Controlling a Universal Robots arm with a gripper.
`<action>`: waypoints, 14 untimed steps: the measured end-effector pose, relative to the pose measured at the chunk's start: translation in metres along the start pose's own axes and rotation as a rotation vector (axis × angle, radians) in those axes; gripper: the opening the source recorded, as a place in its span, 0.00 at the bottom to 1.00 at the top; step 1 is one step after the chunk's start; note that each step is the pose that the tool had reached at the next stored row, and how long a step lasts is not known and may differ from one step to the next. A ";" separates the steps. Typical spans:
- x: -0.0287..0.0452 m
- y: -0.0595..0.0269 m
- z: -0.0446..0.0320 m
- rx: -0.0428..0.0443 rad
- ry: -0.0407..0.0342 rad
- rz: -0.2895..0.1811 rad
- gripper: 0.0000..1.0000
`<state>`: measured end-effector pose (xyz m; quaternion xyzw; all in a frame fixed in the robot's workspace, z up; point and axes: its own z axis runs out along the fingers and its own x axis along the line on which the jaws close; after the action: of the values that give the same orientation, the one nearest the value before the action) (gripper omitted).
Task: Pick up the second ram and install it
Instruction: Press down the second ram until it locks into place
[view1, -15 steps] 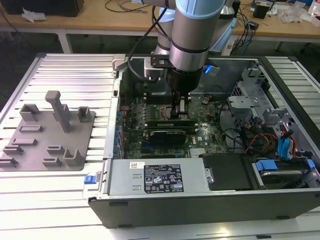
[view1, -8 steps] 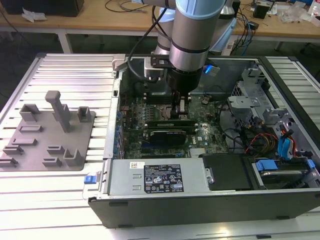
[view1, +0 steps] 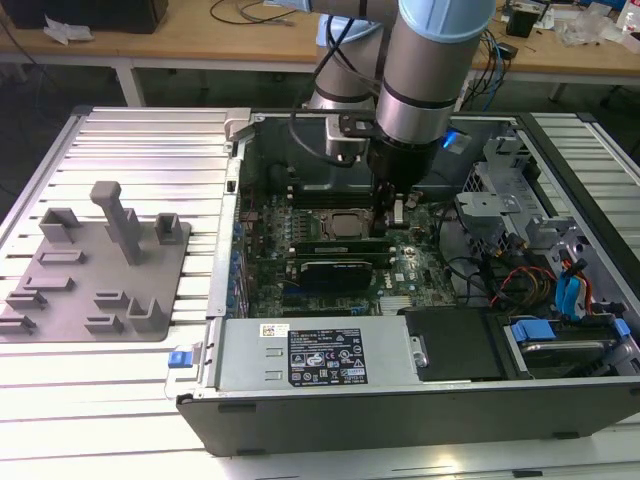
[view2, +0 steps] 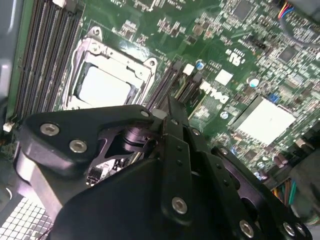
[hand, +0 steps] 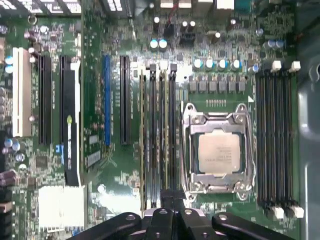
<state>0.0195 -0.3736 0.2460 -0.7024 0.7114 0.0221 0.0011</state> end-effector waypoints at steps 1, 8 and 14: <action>0.0001 -0.0034 0.0003 -0.0001 0.0002 -0.002 0.08; -0.0001 -0.0054 0.0064 0.0251 0.0002 -0.008 0.08; 0.0003 -0.0055 0.0149 0.0256 0.0009 -0.008 0.08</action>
<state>0.0246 -0.3735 0.2309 -0.7053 0.7087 0.0127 0.0099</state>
